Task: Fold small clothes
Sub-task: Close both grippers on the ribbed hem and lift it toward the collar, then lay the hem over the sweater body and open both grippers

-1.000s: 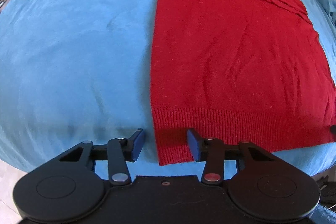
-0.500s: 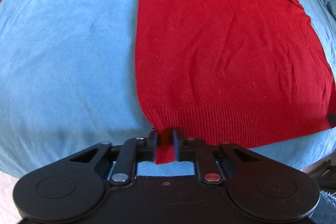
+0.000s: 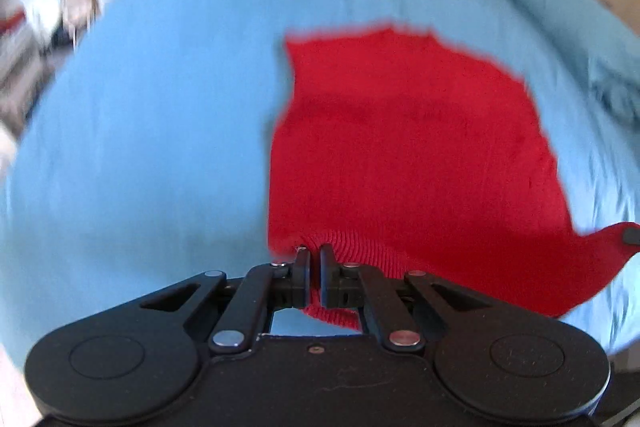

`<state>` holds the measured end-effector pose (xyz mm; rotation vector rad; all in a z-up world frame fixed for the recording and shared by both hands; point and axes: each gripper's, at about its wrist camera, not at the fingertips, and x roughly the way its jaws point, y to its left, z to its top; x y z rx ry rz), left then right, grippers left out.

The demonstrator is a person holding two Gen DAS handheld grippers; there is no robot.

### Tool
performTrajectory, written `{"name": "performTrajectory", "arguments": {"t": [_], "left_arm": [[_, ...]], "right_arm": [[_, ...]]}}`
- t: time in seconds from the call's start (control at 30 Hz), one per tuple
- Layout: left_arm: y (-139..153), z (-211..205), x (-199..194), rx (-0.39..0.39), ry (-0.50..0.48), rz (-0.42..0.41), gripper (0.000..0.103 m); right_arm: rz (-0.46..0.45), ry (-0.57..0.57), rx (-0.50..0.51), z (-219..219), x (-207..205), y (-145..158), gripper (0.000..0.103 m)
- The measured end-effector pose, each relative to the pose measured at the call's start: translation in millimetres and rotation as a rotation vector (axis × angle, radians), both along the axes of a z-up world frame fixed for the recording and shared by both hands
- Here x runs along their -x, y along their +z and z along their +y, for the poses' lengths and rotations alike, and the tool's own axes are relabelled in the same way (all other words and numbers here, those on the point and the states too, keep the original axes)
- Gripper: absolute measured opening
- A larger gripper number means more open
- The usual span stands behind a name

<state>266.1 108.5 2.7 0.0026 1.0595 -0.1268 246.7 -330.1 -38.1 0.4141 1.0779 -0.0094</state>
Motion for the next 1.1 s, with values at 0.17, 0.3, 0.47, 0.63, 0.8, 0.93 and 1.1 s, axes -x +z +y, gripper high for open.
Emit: {"name": "performTrajectory", "arguments": {"t": [0.17, 0.3, 0.47, 0.63, 0.8, 0.93, 1.1], "left_arm": [[32, -16, -83, -0.001, 0.0, -0.167, 0.004], [20, -30, -173, -0.02, 0.027, -0.244, 0.004], [-49, -36, -277, -0.004, 0.135, -0.215, 0.004], [-102, -44, -332, -0.037, 0.184, -0.193, 0.004], [-125, -48, -348, -0.083, 0.174, -0.166, 0.006], [-121, -47, -347, -0.083, 0.203, -0.172, 0.048], [-85, -55, -305, -0.15, 0.173, -0.302, 0.091]], "right_arm": [[-0.161, -0.021, -0.051, -18, -86, 40, 0.023], [-0.219, -0.04, -0.066, -35, -168, 41, 0.023], [-0.239, -0.076, -0.066, -46, -272, -18, 0.023], [-0.191, -0.098, -0.016, -48, -343, -90, 0.023], [-0.18, -0.061, 0.027, -49, -371, -118, 0.025], [-0.191, -0.026, 0.056, -46, -370, -117, 0.051], [-0.306, 0.054, 0.192, -23, -329, -84, 0.103]]}}
